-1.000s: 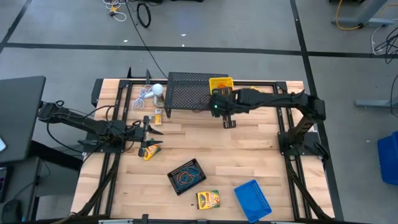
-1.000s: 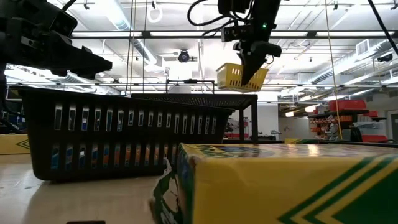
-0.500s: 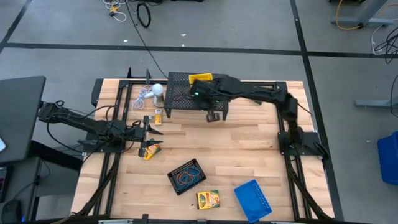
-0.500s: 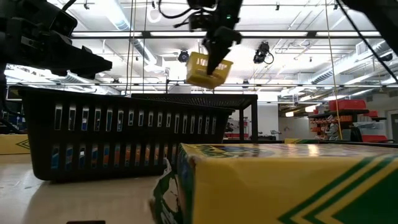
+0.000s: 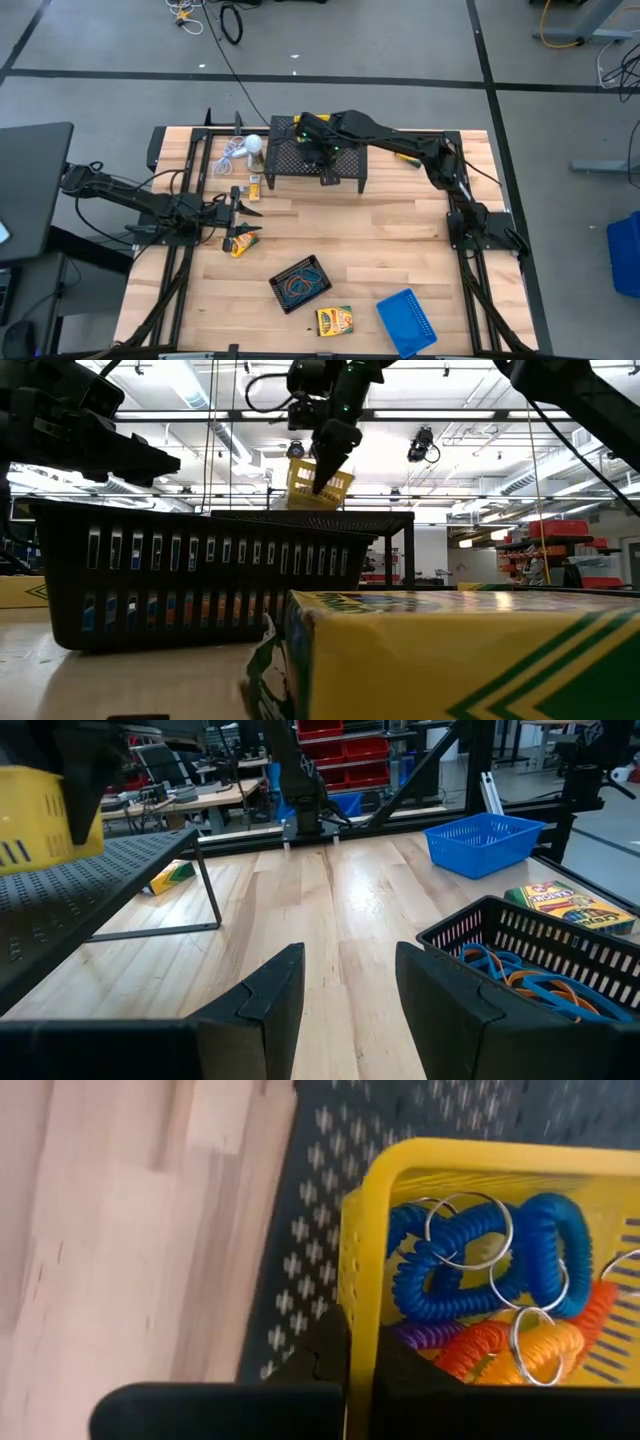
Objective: Pick & Place Office Desk Supplies
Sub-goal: Put the yellow basket on the shelf
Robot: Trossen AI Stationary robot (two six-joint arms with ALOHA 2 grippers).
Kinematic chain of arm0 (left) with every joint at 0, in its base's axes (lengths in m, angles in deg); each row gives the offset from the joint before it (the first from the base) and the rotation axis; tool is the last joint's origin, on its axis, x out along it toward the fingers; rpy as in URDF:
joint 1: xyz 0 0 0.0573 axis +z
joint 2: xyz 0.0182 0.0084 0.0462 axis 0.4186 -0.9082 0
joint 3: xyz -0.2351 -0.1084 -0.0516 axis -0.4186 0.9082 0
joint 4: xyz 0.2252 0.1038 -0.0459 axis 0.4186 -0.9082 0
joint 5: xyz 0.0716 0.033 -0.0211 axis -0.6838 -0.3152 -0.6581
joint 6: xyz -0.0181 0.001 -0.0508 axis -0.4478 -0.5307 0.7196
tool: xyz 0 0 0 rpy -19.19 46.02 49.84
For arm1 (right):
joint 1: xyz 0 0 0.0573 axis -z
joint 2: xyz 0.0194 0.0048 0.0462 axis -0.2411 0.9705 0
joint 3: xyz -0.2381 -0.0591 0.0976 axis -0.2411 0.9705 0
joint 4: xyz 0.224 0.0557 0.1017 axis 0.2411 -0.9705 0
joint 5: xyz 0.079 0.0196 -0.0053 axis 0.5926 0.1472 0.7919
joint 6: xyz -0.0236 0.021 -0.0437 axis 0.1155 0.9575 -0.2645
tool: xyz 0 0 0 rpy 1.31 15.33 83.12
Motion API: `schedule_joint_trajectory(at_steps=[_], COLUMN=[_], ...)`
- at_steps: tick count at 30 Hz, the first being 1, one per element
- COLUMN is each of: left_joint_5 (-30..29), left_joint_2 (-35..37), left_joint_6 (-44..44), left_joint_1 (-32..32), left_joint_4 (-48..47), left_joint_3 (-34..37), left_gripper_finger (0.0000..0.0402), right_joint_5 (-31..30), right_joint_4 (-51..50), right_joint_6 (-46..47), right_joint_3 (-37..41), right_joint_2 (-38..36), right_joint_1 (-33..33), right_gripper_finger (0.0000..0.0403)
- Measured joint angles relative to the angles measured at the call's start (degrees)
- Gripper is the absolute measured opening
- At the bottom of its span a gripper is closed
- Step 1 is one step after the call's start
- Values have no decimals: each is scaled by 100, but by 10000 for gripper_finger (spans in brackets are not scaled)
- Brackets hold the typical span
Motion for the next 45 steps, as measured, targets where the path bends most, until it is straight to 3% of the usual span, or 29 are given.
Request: schedule_joint_trajectory(at_steps=[7,24,37,45], left_joint_5=[0,0,0,0], left_joint_2=[0,0,2,2], left_joint_6=[-50,-44,-24,-22], left_joint_1=[1,2,2,1], left_joint_4=[0,-2,-166,-164], left_joint_3=[2,2,2,2], left_gripper_finger=[164,164,164,164], right_joint_5=[-161,213,212,204], right_joint_4=[-292,-416,-333,-265], right_joint_6=[156,308,44,-205], right_joint_3=[11,18,23,501], right_joint_2=[0,0,-2,-13], right_joint_1=[10,-58,-54,-97], right_gripper_finger=[0,0,22,25])
